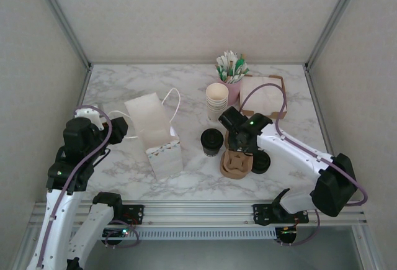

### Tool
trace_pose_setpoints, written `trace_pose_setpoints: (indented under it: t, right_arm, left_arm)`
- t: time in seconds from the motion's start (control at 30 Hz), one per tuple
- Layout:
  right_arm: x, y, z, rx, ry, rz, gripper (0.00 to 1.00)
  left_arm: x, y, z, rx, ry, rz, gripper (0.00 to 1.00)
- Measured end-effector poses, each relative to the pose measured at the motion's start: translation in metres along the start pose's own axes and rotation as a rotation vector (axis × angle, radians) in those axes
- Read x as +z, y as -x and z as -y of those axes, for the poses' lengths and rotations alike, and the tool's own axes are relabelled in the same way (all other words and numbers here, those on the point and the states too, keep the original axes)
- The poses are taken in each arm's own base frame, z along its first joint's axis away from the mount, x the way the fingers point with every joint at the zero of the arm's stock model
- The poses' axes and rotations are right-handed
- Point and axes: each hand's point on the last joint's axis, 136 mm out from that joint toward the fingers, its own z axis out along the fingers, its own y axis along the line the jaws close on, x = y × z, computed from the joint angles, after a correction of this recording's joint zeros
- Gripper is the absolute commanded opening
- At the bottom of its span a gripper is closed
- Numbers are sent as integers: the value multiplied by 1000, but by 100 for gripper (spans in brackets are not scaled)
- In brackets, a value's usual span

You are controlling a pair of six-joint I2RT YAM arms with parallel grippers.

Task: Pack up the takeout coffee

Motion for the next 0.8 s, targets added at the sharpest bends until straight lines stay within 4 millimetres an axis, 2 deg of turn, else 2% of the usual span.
trace_pose_setpoints:
  t: [0.13, 0.23, 0.43, 0.6, 0.7, 0.8]
  right_arm:
    - [-30, 11, -10, -67, 58, 57, 41]
    - [-66, 22, -22, -133, 99, 119, 41]
    - [-155, 50, -42, -240, 190, 309, 41]
    - [-210, 62, -56, -301, 269, 435, 42]
    - [-230, 66, -73, -358, 290, 485, 42]
    - [-241, 68, -96, -417, 309, 518, 41]
  left_arm:
    - [0, 0, -1, -2, 4, 1, 51]
    - [2, 0, -1, -4, 4, -5, 51]
    - [7, -3, 0, -11, -6, -27, 49]
    - [9, -8, 4, -19, -37, -47, 48]
    - [10, -10, 9, -23, -60, -59, 49]
    - [11, -11, 12, -26, -77, -64, 53]
